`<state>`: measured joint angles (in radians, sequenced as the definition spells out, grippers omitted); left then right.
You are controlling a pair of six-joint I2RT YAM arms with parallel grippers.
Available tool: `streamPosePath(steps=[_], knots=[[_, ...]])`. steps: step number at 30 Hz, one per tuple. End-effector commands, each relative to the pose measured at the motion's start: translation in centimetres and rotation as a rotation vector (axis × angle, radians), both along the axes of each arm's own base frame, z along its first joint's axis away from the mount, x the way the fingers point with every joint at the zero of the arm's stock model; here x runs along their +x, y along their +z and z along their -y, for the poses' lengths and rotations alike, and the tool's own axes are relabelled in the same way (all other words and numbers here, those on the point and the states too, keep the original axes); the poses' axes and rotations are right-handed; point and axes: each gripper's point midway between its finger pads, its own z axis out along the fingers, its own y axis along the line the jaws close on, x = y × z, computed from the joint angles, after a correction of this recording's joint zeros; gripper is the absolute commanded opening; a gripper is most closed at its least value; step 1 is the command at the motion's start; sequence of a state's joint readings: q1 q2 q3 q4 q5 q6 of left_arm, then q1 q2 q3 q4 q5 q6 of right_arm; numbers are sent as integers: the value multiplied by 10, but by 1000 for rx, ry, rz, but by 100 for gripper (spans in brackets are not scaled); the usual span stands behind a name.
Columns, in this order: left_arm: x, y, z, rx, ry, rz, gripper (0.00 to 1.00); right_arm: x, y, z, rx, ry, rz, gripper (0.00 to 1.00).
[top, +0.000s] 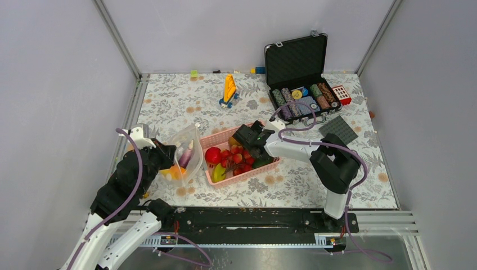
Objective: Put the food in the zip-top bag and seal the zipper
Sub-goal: Pick up the fake fruit from the bin.
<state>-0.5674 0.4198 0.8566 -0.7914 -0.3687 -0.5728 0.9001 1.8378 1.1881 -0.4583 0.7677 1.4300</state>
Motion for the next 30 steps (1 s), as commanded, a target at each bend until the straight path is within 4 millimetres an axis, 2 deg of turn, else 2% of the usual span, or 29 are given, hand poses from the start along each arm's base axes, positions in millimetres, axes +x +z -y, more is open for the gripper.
streamPosePath(steps=[1, 11, 14, 23, 30], knots=[[3, 13, 4, -29, -15, 55, 0, 6, -5, 15, -38, -66, 26, 87], [3, 13, 3, -32, -14, 57, 0, 6, -4, 18, -73, -44, 23, 64], [3, 13, 3, -32, -12, 56, 0, 6, 3, 18, -73, -16, 32, 51], [4, 14, 4, -35, -14, 56, 0, 10, 52, -25, 65, 307, 159, 44], [6, 12, 4, -34, -12, 51, 0, -1, 86, -40, 38, 551, 196, 40]])
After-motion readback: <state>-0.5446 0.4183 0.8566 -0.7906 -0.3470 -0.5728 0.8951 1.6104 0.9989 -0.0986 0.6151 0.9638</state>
